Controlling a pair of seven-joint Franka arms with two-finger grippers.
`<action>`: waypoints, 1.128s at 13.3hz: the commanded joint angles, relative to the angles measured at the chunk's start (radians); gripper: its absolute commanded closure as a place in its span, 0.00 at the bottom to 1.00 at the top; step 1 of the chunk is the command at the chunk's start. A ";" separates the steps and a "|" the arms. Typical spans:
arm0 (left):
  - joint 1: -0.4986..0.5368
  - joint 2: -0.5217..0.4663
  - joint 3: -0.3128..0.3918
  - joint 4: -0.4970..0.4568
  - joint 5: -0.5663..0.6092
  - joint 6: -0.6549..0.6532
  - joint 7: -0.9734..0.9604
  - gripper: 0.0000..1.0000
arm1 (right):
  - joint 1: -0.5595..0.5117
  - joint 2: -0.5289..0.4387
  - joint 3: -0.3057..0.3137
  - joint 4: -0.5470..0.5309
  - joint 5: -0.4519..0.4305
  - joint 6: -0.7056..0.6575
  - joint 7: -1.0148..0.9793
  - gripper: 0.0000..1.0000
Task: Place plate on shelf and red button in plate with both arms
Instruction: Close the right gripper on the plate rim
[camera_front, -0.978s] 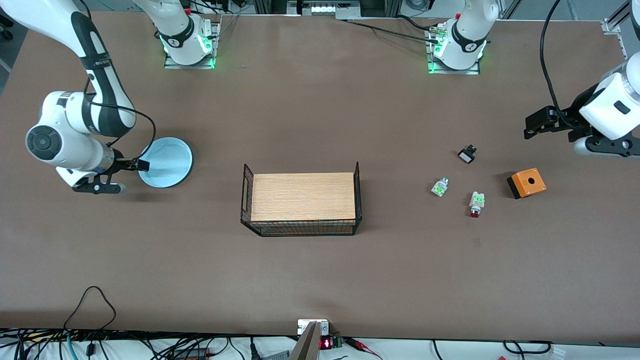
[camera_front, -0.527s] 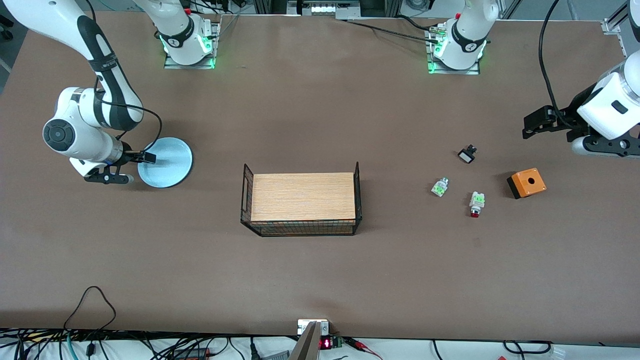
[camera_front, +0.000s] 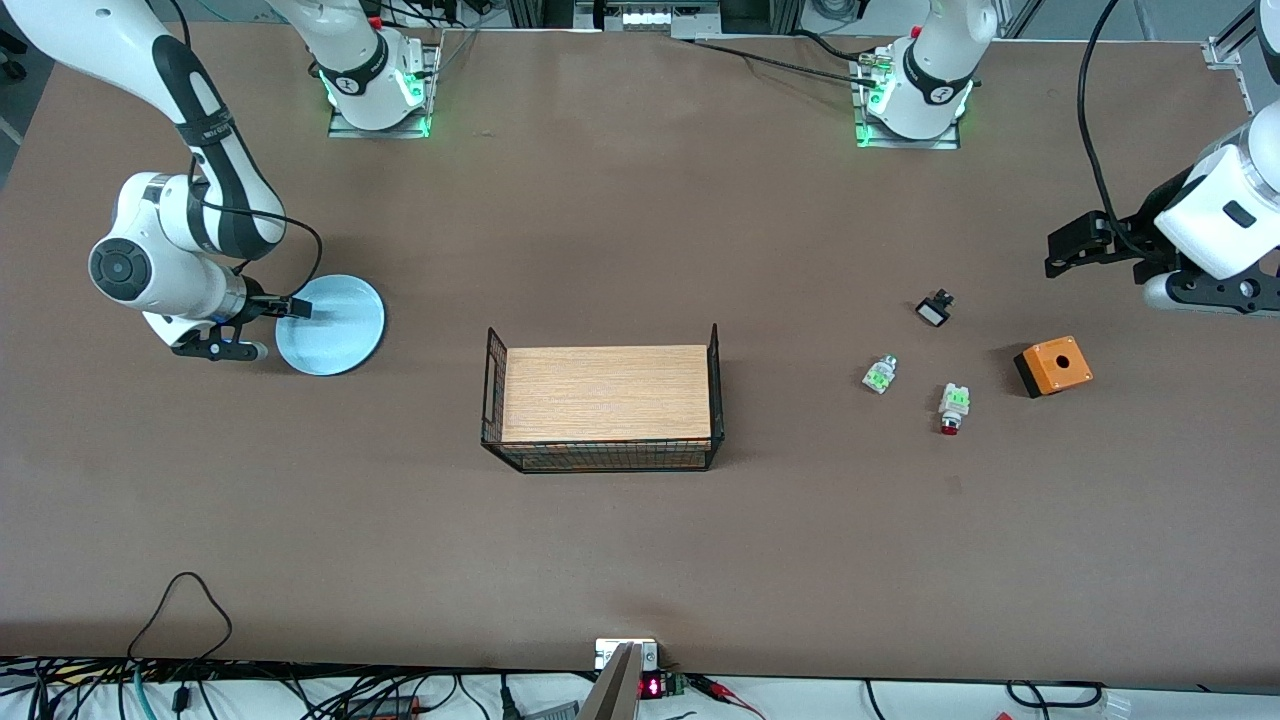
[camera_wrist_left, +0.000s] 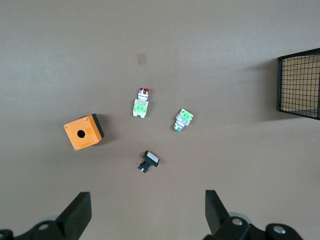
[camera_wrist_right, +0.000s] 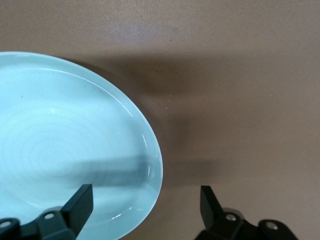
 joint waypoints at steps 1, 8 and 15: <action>0.006 0.006 -0.004 0.017 -0.012 -0.018 0.018 0.00 | -0.015 0.005 0.010 -0.010 -0.014 0.020 -0.011 0.12; 0.011 0.006 -0.004 0.019 -0.012 -0.018 0.015 0.00 | -0.014 0.032 0.010 -0.010 -0.014 0.047 -0.011 0.67; 0.008 0.005 -0.004 0.019 -0.012 -0.018 0.014 0.00 | -0.014 0.031 0.010 -0.010 -0.014 0.037 0.000 1.00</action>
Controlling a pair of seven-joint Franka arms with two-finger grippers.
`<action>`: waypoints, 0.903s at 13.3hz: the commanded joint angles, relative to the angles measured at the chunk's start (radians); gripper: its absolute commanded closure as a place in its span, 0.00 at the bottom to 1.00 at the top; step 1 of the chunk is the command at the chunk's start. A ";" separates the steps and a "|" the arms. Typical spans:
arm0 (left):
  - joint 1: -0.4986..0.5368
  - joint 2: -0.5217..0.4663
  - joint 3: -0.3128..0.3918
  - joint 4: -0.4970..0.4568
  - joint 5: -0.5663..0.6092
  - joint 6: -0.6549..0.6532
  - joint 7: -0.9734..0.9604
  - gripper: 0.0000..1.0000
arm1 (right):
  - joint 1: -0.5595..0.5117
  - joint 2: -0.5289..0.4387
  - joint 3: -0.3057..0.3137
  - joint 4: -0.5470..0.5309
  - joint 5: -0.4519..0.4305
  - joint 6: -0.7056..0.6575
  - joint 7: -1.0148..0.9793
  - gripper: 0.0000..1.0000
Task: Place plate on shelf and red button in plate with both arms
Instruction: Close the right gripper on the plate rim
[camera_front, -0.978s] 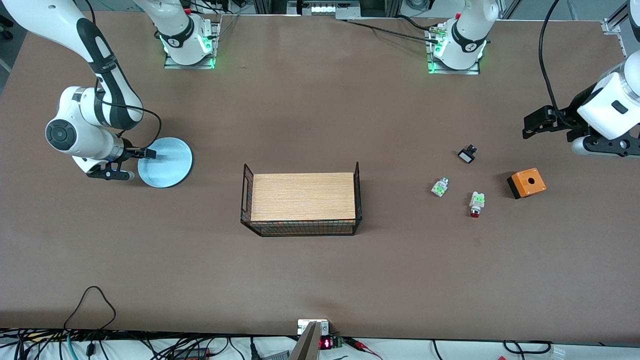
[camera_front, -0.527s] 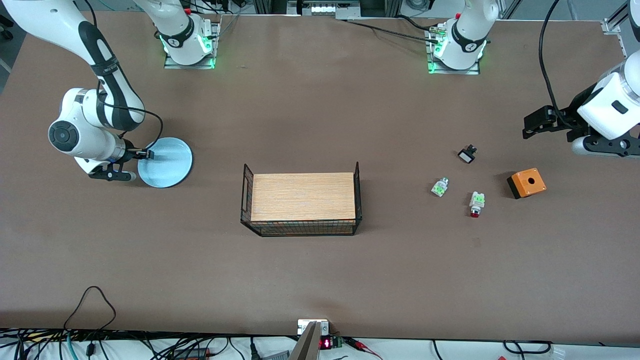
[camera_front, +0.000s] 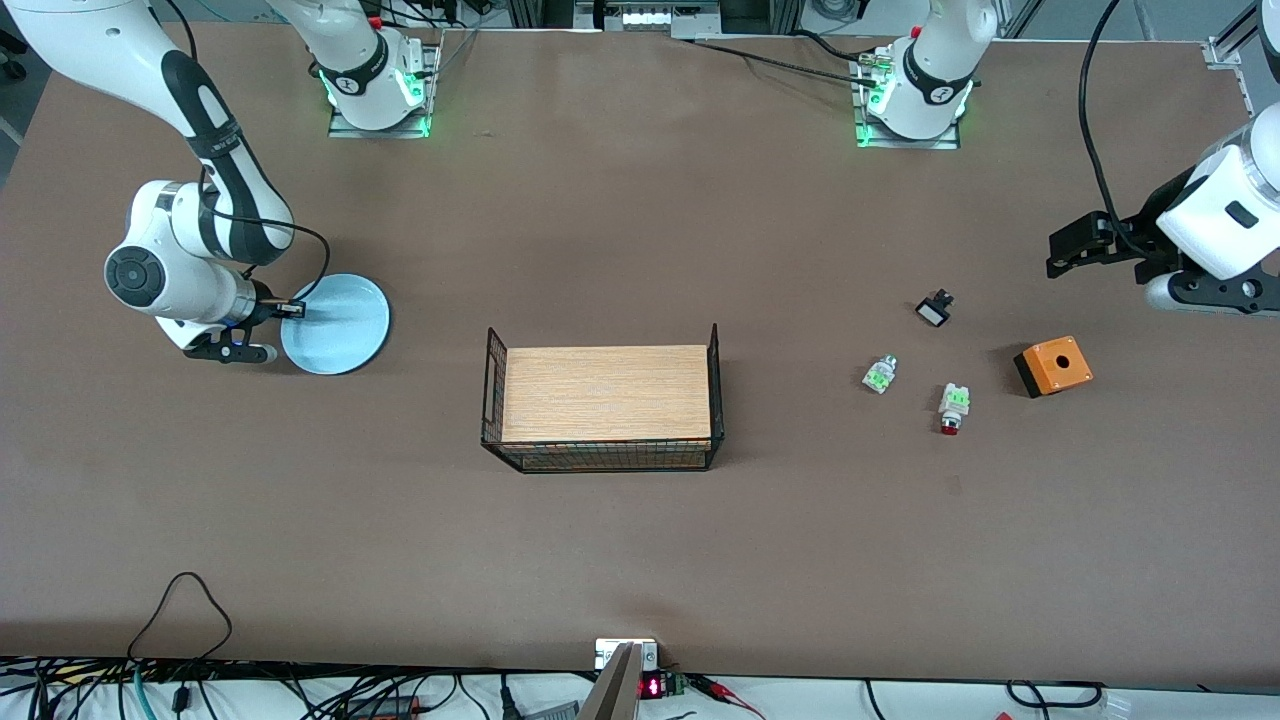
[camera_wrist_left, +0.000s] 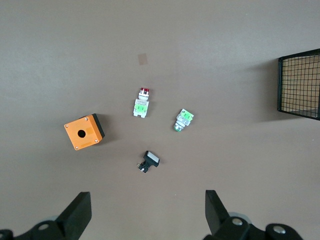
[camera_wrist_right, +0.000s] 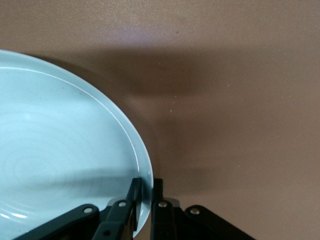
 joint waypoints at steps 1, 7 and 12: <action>0.006 0.005 -0.005 0.019 -0.012 -0.020 0.014 0.00 | -0.014 -0.010 0.011 -0.012 -0.013 0.003 0.006 1.00; 0.013 0.003 -0.005 0.020 -0.014 -0.020 0.015 0.00 | 0.023 -0.117 0.015 0.026 0.004 -0.184 0.104 1.00; 0.013 0.000 -0.008 0.023 -0.015 -0.031 0.012 0.00 | 0.101 -0.209 0.015 0.285 0.099 -0.592 0.154 1.00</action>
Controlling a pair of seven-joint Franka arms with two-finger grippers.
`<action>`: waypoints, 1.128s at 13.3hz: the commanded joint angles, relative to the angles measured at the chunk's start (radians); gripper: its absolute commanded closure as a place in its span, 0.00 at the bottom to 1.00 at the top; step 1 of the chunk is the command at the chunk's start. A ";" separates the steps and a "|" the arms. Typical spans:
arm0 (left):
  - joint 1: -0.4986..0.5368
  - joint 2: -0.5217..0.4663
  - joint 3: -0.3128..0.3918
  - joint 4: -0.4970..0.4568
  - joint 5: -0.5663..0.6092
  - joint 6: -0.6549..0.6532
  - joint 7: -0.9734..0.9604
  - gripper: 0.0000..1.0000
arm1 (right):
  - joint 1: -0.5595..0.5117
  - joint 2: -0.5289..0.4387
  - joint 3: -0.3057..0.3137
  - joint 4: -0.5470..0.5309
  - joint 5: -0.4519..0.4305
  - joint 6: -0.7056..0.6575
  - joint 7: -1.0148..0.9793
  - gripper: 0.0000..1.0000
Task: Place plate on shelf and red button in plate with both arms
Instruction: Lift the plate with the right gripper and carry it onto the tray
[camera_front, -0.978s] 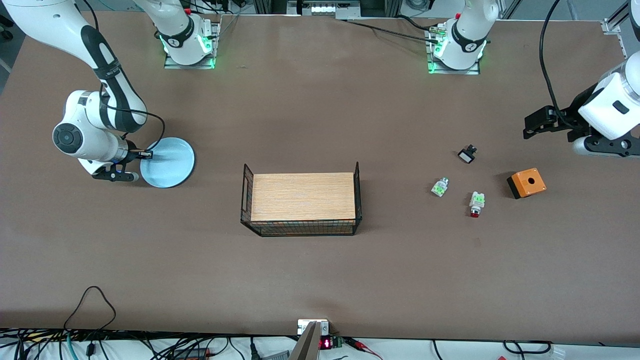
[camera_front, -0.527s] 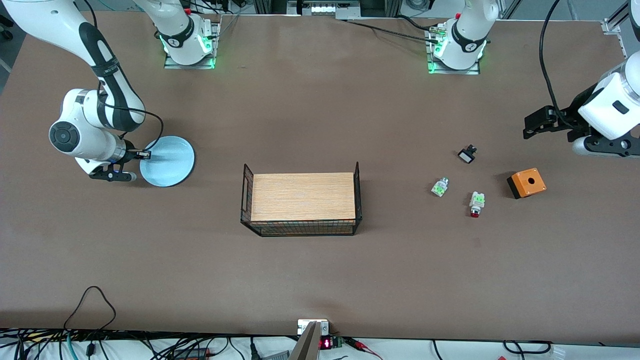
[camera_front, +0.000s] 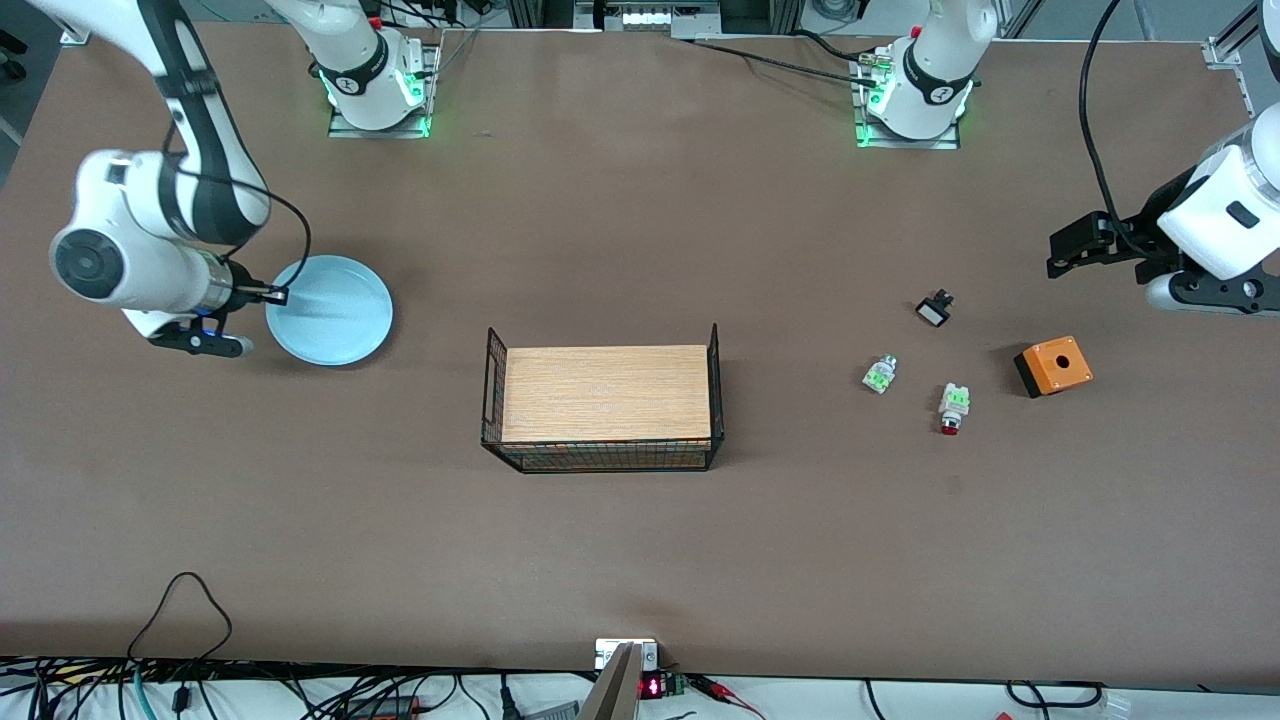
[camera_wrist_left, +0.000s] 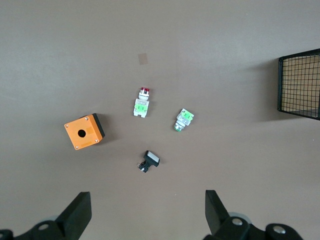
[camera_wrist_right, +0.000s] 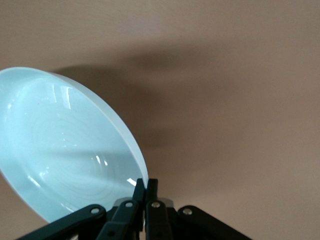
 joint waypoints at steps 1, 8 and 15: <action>0.011 0.002 -0.007 0.037 -0.015 -0.031 0.011 0.00 | 0.026 -0.024 -0.001 0.173 0.073 -0.199 0.016 1.00; 0.009 0.003 -0.005 0.040 -0.054 -0.038 0.009 0.00 | 0.188 -0.091 0.002 0.430 0.251 -0.422 0.388 1.00; 0.012 0.002 -0.001 0.040 -0.055 -0.038 0.009 0.00 | 0.424 -0.067 0.000 0.489 0.357 -0.335 0.866 1.00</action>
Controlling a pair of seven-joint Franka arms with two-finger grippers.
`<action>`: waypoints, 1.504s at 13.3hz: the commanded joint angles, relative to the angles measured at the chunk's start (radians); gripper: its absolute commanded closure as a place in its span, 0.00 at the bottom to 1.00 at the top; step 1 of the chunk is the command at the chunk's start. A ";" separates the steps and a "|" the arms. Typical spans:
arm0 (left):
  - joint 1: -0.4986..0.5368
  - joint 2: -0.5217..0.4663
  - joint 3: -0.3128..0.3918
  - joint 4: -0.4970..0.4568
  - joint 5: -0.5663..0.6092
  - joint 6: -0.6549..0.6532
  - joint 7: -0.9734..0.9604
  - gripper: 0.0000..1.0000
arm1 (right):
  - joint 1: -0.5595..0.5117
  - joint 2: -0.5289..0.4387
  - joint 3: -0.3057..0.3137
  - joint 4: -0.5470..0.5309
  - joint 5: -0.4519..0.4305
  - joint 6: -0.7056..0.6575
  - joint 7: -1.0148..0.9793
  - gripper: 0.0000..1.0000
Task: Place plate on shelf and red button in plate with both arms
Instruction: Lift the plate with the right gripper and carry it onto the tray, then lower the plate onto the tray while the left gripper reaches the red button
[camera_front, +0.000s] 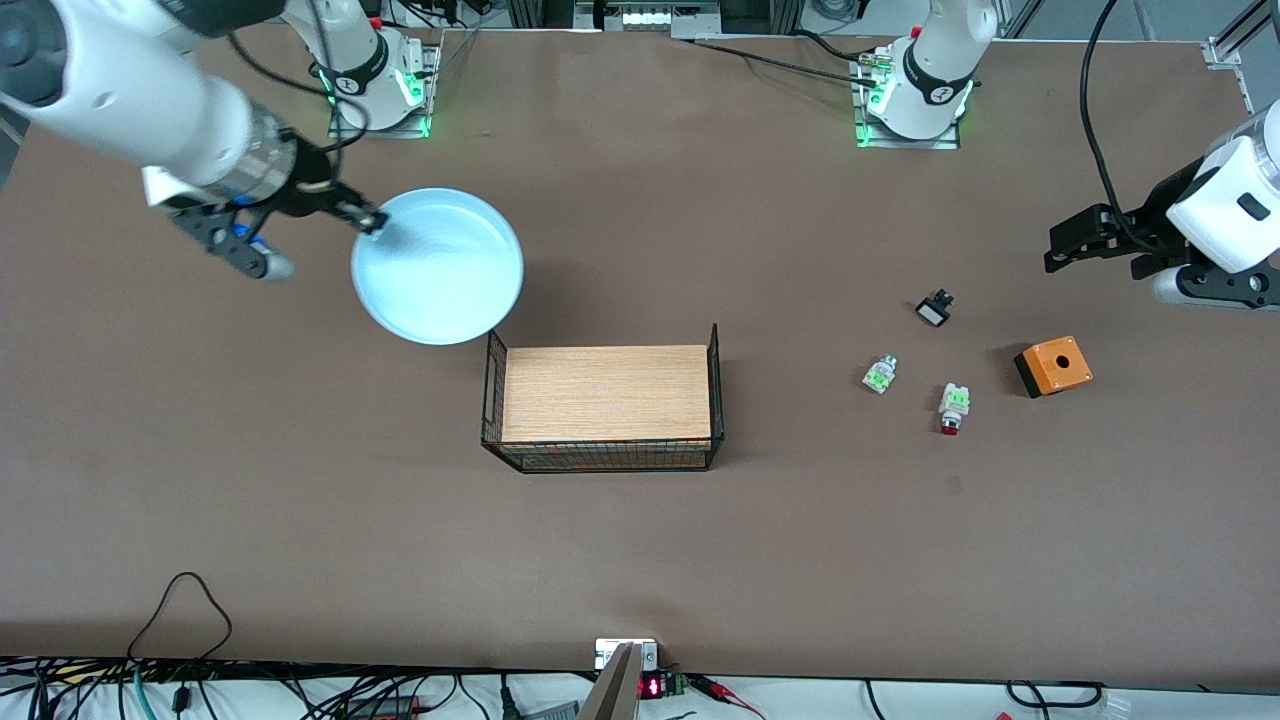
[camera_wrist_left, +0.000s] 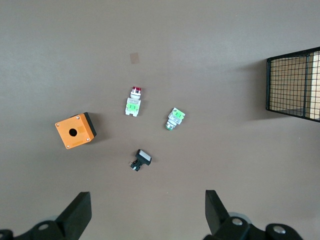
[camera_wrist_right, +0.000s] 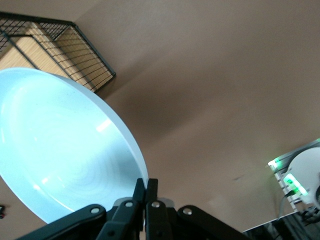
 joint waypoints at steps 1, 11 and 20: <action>0.008 0.003 -0.003 0.025 -0.016 -0.024 0.009 0.00 | 0.063 0.045 -0.011 0.024 0.028 0.087 0.103 1.00; 0.004 0.035 -0.004 0.012 -0.008 -0.079 0.023 0.00 | 0.195 0.235 -0.011 0.066 0.097 0.402 0.267 1.00; -0.015 0.291 -0.010 -0.001 -0.014 0.014 0.023 0.00 | 0.204 0.355 -0.013 0.066 0.086 0.499 0.273 1.00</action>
